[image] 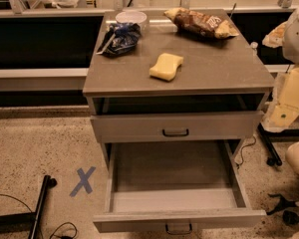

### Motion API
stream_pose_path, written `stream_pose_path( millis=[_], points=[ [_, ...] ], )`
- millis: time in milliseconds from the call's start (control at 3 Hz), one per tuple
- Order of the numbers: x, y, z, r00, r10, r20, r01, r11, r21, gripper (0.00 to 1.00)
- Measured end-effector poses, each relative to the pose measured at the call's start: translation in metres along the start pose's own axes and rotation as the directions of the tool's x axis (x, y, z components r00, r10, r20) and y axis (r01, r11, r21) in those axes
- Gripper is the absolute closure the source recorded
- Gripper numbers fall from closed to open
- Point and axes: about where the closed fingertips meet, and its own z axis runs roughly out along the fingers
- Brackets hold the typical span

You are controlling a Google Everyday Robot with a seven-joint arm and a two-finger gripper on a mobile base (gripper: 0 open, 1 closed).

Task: Place sponge into middle drawer

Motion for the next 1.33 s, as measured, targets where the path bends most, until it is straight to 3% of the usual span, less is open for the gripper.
stream_pose_path(
  millis=[333, 667, 1000, 1333],
  points=[
    [0.0, 0.0, 0.0, 1.0, 0.0, 0.0, 0.0, 1.0, 0.0, 0.0],
    [-0.007, -0.003, 0.027, 0.999, -0.017, 0.032, 0.019, 0.9989, -0.043, 0.0],
    [-0.024, -0.04, 0.062, 0.993, -0.061, 0.099, 0.065, 0.9975, -0.03, 0.0],
    [-0.053, -0.111, 0.107, 0.982, -0.113, 0.153, 0.115, 0.9934, -0.004, 0.0]
  ],
)
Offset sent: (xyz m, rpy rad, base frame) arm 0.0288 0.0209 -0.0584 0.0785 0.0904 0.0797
